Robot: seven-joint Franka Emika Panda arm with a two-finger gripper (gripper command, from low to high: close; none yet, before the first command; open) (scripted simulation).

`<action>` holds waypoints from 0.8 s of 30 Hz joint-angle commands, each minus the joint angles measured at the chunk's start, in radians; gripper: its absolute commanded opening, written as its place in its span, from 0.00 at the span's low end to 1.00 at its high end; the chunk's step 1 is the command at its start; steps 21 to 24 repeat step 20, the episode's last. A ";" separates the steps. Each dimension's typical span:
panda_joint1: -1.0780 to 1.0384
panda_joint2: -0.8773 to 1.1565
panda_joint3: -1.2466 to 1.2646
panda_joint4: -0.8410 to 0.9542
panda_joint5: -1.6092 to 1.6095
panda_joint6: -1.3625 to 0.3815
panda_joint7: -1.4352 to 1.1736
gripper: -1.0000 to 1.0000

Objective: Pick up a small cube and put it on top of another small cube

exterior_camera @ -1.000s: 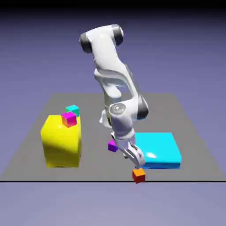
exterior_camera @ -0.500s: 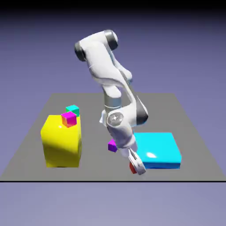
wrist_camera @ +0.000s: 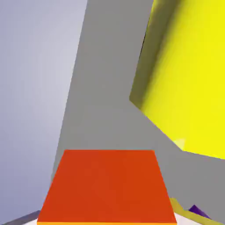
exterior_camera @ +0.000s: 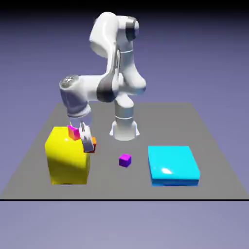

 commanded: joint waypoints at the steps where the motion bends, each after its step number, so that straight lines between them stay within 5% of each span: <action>1: 0.017 -0.036 -0.033 -0.010 0.005 -0.030 -0.018 0.00; 10: 0.005 -0.362 -0.323 -0.132 0.060 -0.295 -0.170 0.00; 17: -0.001 -0.325 -0.288 -0.311 0.072 -0.106 -0.165 0.00; 18: -0.001 -0.325 -0.288 -0.311 0.072 -0.106 -0.165 1.00; 24: -0.004 -0.331 -0.291 -0.274 0.066 -0.148 -0.160 1.00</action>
